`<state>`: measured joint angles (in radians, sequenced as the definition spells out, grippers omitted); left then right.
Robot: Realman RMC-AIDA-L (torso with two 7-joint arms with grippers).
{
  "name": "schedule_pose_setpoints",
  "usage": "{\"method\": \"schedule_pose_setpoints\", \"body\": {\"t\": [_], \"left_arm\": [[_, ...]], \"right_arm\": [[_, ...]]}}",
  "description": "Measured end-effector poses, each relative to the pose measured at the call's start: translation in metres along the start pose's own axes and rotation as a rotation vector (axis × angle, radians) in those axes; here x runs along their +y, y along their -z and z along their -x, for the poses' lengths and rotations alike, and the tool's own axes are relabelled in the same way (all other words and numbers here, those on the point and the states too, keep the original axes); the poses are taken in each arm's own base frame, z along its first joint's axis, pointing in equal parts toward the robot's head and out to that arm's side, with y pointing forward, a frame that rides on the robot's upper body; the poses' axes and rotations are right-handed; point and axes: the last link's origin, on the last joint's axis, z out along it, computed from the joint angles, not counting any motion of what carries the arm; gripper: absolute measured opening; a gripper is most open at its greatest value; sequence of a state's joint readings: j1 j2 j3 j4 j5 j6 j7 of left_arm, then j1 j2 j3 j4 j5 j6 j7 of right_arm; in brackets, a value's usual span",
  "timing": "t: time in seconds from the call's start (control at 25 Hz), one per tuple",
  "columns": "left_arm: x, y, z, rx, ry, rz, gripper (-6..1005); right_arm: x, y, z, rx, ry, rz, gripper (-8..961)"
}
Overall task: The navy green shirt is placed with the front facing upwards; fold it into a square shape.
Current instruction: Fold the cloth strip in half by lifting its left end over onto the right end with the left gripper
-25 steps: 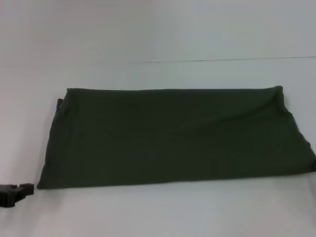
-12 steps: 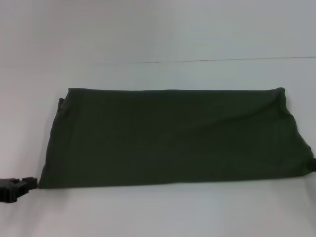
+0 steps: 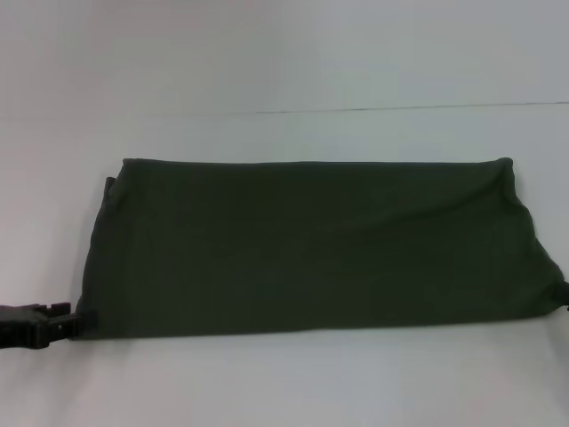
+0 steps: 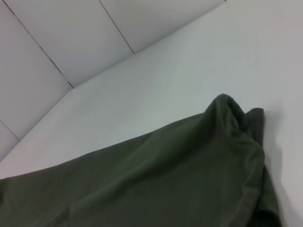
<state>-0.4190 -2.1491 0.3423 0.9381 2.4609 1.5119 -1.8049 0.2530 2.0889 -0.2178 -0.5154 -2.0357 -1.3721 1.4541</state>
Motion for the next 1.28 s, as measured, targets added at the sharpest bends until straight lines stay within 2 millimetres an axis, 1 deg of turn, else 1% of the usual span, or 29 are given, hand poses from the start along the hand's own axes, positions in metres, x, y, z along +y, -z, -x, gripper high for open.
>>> {"method": "schedule_pose_setpoints", "body": {"t": [0.08, 0.32, 0.72, 1.16, 1.28], "left_arm": [[-0.001, -0.002, -0.001, 0.0, -0.001, -0.01, 486], [-0.004, -0.004, -0.004, 0.001, 0.004, -0.016, 592], [-0.004, -0.009, -0.001, -0.045, 0.019, -0.008, 586], [0.0, -0.017, -0.003, -0.087, 0.017, 0.004, 580], [-0.001, -0.018, -0.005, -0.095, 0.023, -0.002, 419]], "right_arm": [[0.0, -0.001, 0.001, 0.0, 0.002, 0.001, 9], [0.001, -0.002, 0.003, -0.001, 0.006, 0.005, 10], [0.001, -0.006, 0.006, -0.003, 0.014, 0.009, 10], [0.0, -0.006, 0.009, -0.005, 0.015, 0.006, 10], [0.0, -0.005, 0.007, -0.004, 0.012, 0.006, 10]]}}
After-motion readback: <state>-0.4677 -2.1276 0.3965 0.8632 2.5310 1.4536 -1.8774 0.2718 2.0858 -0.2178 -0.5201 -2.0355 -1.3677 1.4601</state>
